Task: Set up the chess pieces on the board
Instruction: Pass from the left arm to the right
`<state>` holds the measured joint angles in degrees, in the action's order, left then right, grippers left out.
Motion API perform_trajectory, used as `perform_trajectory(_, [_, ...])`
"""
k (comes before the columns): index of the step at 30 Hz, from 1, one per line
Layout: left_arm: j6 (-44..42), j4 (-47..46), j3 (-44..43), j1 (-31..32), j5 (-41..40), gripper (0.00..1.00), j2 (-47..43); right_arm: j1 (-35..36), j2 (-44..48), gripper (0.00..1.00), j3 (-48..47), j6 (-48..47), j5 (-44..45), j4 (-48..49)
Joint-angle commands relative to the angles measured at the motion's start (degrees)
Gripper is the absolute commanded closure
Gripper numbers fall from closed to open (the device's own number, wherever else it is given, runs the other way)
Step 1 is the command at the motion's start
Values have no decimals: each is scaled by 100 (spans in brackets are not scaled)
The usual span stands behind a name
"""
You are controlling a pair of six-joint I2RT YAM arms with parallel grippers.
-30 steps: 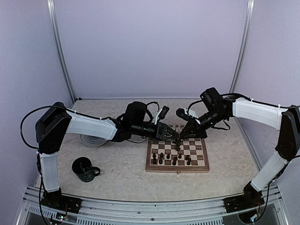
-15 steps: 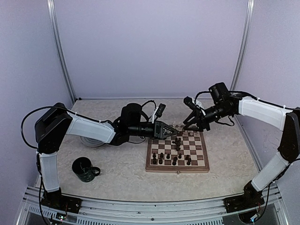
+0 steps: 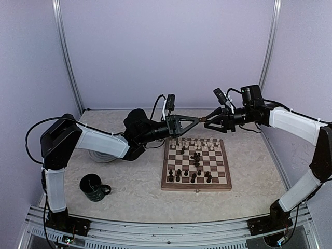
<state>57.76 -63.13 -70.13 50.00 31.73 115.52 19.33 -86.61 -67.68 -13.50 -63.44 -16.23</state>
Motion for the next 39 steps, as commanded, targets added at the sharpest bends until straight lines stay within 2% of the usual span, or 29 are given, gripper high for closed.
perform_trajectory(1, [234,-366,-228,56,-44,90,240,27,-60,54,14,391,-561,382])
perform_trajectory(9, [236,-294,-319,80,-88,91,319,40,59,54,121,344,-1176,462])
perform_trajectory(12, [246,-268,-358,96,-64,91,351,42,82,58,126,409,-1166,502])
perform_trajectory(21, [213,-206,-420,111,-71,90,357,43,-49,85,117,566,-1287,632])
perform_trajectory(25, [39,79,-440,121,-167,81,307,42,-17,94,84,515,-1145,578])
perform_trajectory(28, [-402,732,-411,115,-418,71,158,36,23,95,-158,-101,-731,-137])
perform_trajectory(31, [-1299,1900,-376,124,-844,63,-277,29,115,97,-467,-1041,83,-1122])
perform_trajectory(34, [-2216,3017,-320,109,-1255,60,-765,39,222,97,-576,-1927,916,-2002])
perform_trajectory(39, [-2967,4497,-228,-23,-1578,59,-1281,133,402,96,-407,-2975,2358,-3042])
